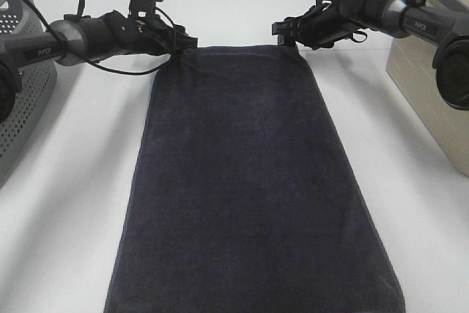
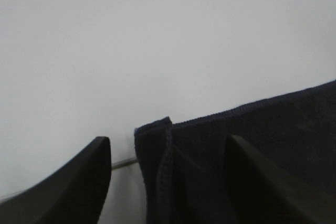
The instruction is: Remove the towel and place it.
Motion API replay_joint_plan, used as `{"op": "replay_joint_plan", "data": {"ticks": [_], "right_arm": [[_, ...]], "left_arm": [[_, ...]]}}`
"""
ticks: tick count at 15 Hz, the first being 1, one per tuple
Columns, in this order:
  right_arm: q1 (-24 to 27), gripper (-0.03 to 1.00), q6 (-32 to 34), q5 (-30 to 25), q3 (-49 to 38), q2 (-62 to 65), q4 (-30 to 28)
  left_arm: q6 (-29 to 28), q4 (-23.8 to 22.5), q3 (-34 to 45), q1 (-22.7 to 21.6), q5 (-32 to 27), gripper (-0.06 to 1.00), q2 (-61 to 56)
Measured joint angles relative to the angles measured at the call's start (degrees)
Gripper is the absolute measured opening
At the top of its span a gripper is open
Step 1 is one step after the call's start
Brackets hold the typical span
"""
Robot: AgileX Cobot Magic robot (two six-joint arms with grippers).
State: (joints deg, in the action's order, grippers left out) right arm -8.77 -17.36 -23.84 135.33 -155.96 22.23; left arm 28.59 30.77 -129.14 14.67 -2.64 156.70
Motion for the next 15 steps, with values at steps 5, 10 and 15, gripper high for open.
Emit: {"op": "replay_joint_plan", "data": {"ticks": [5,10,15], "right_arm": [[0.0,0.7,0.1,-15.0,-0.1,8.0,-1.5],[0.0,0.7,0.1,-31.9,0.0,18.3,-1.5],[-0.1,0.76,10.7,-45.7,0.0,31.0,-8.5]], "left_arm": [[0.0,-2.3,0.0,0.0,-17.6,0.75,-8.8],[-7.4,-6.9,-0.1,0.0,-38.0,0.76,-17.4],[-25.9,-25.8,-0.1,0.0,-59.7,0.76,-30.0]]}}
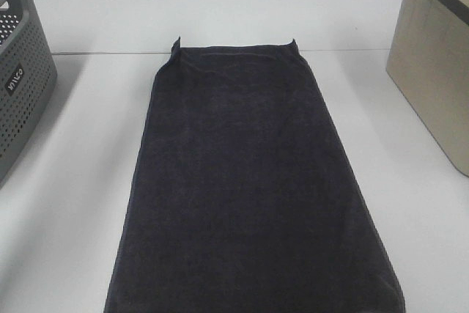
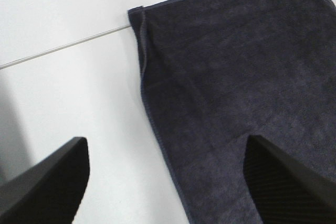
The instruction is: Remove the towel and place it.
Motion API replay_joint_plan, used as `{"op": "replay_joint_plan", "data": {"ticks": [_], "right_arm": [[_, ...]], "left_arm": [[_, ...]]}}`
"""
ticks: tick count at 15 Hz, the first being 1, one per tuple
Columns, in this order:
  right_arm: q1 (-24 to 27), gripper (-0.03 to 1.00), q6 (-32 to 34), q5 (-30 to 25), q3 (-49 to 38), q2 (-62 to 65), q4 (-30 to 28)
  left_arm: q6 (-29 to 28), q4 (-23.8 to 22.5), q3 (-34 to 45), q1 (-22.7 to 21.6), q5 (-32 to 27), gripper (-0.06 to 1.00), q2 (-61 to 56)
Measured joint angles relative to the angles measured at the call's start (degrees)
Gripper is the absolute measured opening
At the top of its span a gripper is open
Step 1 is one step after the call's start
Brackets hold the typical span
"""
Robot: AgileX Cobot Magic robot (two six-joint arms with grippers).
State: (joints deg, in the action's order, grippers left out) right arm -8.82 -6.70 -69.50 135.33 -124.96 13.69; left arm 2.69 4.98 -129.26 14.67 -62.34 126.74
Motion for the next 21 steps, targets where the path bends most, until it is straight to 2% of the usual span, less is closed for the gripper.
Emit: {"op": "replay_joint_plan", "data": {"ticks": [1,4,6,8,10,12,13,15,21], "right_arm": [[0.0,0.77,2.2,-0.2,0.0,1.8,-4.5],[0.7,0.77,4.5,-0.2,-0.7,6.8,-9.8],[1.1,0.77,4.6,-0.1,-5.4,12.1,-9.7],[1.1,0.77,4.6,-0.2,-16.2,20.4,-9.3],[1.1,0.77,5.9,-0.2,-27.2,29.6,-9.1],[1.1,0.76,6.7,-0.3,-38.2,40.3,-8.9],[1.1,0.76,7.2,-0.4,-45.3,48.0,-8.9],[1.1,0.76,8.3,-0.4,-53.5,57.3,-8.9],[1.1,0.76,9.0,-0.4,-68.1,81.1,-8.8]], "left_arm": [[-2.7,-3.3,-0.1,-0.2,-1.9,0.77,-1.8],[-7.7,-9.6,-0.1,-2.3,-6.6,0.8,-4.4],[-7.4,-9.6,-0.1,-3.9,-7.0,0.8,-6.2],[-7.2,-8.8,0.5,-4.0,-7.0,0.8,-8.3],[-7.2,-7.9,4.5,-4.0,-7.1,0.8,-12.4],[-7.6,-6.8,12.5,-4.0,-6.7,0.8,-18.6],[-8.1,-6.5,20.2,-4.0,-3.7,0.8,-24.6],[-9.3,-6.4,31.2,-4.0,0.2,0.8,-33.4],[-10.0,-6.4,59.7,-4.0,9.4,0.8,-56.9]]}}
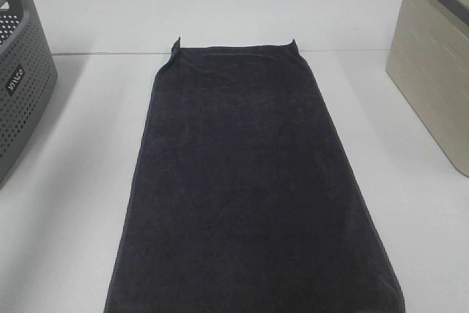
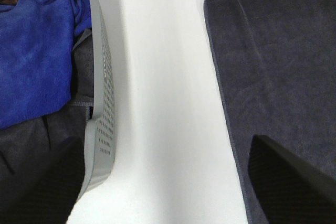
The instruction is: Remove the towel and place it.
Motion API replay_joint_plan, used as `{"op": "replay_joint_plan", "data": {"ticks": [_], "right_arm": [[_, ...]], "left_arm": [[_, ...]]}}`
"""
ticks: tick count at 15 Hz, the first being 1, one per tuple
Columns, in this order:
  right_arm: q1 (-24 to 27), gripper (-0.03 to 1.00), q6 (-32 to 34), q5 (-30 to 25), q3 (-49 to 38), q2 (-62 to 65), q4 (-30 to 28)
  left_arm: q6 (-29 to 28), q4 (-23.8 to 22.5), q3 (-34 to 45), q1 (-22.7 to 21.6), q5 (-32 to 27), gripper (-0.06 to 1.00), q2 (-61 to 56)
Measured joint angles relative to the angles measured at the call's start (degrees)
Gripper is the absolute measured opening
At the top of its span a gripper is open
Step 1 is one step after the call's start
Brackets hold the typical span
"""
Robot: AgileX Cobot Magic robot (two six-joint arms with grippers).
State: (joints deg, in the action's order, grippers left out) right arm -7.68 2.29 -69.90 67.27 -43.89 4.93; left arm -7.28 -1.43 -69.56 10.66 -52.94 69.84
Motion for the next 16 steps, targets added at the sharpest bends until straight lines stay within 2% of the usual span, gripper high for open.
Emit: {"op": "replay_joint_plan", "data": {"ticks": [6,10,13,16], "right_arm": [[0.0,0.76,0.0,-0.1,-9.3,16.0,0.0],[0.0,0.76,0.0,-0.1,-16.8,23.9,-0.1],[0.0,0.76,-0.1,-0.1,-20.5,28.2,-0.7],[0.0,0.76,-2.8,-0.1,-24.2,33.6,-1.7]], "left_arm": [[0.0,-3.5,21.3,0.0,8.7,0.8,-19.9],[0.0,-4.4,32.0,0.0,9.2,0.8,-33.5],[0.0,-4.5,33.7,0.0,4.8,0.8,-41.0],[0.0,-4.5,33.7,0.0,-4.6,0.8,-50.9]]}}
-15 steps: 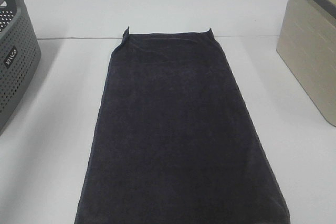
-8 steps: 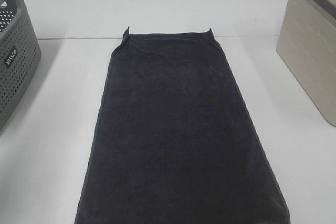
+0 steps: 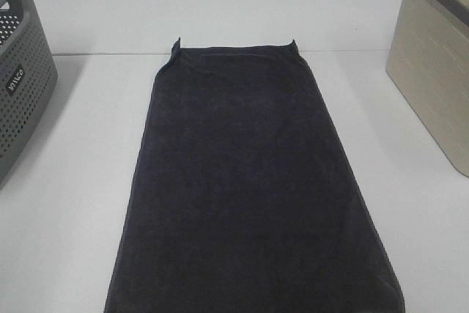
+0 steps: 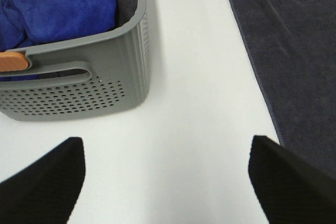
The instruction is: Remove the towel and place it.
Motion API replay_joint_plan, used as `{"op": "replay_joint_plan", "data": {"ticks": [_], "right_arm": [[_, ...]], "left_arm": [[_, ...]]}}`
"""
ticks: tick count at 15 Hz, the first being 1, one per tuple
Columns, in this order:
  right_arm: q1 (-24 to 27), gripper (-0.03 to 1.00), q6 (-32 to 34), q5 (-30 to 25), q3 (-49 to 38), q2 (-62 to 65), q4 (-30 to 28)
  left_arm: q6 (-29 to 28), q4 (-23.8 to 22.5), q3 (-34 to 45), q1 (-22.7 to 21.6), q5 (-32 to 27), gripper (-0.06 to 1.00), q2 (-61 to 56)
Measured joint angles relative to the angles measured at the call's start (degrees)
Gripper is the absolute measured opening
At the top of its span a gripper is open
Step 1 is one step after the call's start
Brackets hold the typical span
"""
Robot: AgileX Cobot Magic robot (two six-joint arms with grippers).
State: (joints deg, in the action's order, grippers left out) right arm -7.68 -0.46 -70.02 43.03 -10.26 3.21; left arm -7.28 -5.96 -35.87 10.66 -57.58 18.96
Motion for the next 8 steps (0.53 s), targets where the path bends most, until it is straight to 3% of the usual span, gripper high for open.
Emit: {"op": "replay_joint_plan", "data": {"ticks": [6,8], "right_arm": [[0.0,0.76,-1.8,0.1,-5.2,8.9,0.0],[0.0,0.76,-1.8,0.0,-7.7,10.5,-0.3]], "left_arm": [[-0.1,0.2,2.1,0.0,-5.2,0.8,-18.6],[-0.1,0.0,2.8,0.0,-9.1,0.8,-19.3]]}}
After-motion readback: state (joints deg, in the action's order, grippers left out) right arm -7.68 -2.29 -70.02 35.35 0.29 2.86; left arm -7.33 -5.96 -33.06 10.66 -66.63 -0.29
